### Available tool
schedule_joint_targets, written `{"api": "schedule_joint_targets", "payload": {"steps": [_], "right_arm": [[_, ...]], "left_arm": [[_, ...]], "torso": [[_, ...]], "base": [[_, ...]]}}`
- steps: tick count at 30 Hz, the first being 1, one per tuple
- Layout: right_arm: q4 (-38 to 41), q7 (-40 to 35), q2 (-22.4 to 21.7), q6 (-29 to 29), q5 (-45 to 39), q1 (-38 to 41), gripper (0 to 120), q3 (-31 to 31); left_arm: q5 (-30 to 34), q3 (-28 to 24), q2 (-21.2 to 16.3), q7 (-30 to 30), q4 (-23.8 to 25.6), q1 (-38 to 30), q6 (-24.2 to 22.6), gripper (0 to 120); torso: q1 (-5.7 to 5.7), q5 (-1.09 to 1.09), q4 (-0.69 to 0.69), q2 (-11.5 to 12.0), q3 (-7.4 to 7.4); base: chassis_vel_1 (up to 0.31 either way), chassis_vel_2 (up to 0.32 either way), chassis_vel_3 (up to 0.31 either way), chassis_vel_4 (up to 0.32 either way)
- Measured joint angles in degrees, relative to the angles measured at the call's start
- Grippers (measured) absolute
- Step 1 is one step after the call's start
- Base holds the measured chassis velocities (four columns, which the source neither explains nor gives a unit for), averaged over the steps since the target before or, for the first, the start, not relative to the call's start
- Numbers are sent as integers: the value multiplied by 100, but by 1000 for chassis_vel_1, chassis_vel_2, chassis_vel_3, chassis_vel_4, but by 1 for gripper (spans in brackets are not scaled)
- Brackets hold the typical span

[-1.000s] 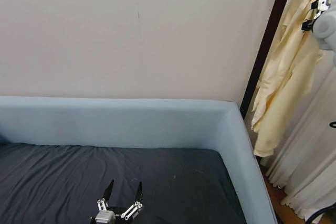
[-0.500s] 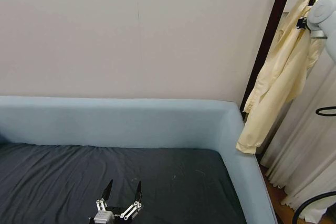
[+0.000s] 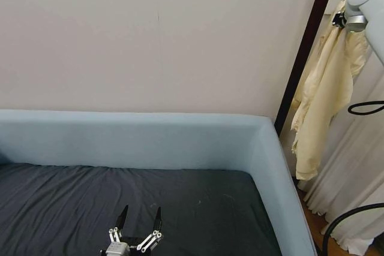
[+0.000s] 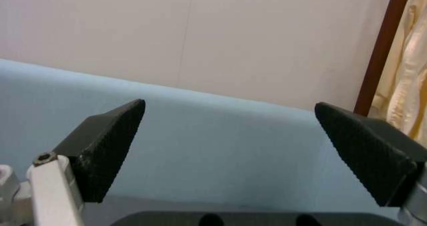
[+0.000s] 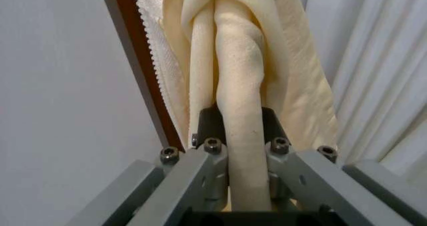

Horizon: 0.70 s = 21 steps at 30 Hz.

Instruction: Pick up the clothes from the sofa and hang them on the clothes hanger.

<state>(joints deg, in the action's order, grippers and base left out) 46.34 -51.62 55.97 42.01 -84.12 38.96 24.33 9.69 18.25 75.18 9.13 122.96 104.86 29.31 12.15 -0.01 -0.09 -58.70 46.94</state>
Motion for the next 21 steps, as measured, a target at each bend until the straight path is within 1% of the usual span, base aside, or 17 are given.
{"api": "schedule_joint_targets", "payload": {"steps": [13,21], "right_arm": [[-749,-161,347,-1,-269,271,1,260],[-675,-135,271,-3,-384,196,1,348]], "left_arm": [[33,-8,-42,-6,6,91,131,100],[38,-1,-43,-8,13,129,157,100]], "torso": [[0,0,1,0,0],[0,-1,1,0,0]], "base": [[0,0,0,0],[0,0,0,0]]}}
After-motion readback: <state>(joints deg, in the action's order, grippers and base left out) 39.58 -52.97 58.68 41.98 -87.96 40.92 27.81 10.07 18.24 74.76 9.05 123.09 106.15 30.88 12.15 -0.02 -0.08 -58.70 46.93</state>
